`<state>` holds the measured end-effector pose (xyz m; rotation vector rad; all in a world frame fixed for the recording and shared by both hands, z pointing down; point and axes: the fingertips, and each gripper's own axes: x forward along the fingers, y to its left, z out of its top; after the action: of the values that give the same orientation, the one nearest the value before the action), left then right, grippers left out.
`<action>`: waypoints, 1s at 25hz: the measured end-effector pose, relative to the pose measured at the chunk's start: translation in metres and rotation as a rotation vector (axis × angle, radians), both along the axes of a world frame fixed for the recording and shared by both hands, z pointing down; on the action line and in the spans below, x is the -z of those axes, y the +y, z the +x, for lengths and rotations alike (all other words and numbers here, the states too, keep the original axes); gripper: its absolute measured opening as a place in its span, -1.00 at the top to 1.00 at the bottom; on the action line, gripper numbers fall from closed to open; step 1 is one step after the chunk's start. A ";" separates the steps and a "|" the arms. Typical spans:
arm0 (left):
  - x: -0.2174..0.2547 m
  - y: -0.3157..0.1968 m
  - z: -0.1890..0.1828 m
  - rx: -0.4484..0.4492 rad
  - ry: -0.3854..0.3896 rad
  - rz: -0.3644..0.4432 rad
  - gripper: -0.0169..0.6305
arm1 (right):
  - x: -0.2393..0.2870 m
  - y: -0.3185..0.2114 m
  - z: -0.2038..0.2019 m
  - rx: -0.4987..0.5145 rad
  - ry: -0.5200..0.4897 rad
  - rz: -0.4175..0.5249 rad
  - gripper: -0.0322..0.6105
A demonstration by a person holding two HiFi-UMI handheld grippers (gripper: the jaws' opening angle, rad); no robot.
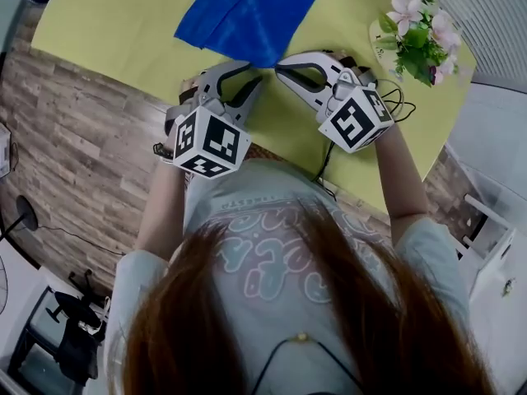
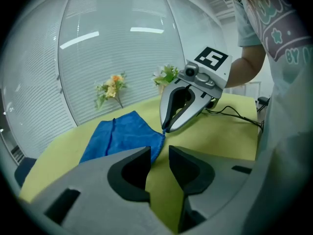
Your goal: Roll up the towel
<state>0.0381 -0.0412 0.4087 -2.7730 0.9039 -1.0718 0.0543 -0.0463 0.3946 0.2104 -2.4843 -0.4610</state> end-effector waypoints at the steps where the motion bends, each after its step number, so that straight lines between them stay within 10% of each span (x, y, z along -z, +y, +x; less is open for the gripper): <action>1: -0.001 -0.003 0.001 -0.003 -0.018 0.010 0.66 | 0.000 -0.002 -0.001 0.004 0.010 0.012 0.85; 25: -0.014 -0.058 -0.025 0.123 -0.050 -0.029 0.80 | 0.002 -0.107 -0.034 -0.141 0.055 0.207 0.83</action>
<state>0.0129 -0.0995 0.4223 -2.7308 1.0739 -1.1754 0.0203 -0.1531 0.3925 0.4460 -2.3481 -0.6547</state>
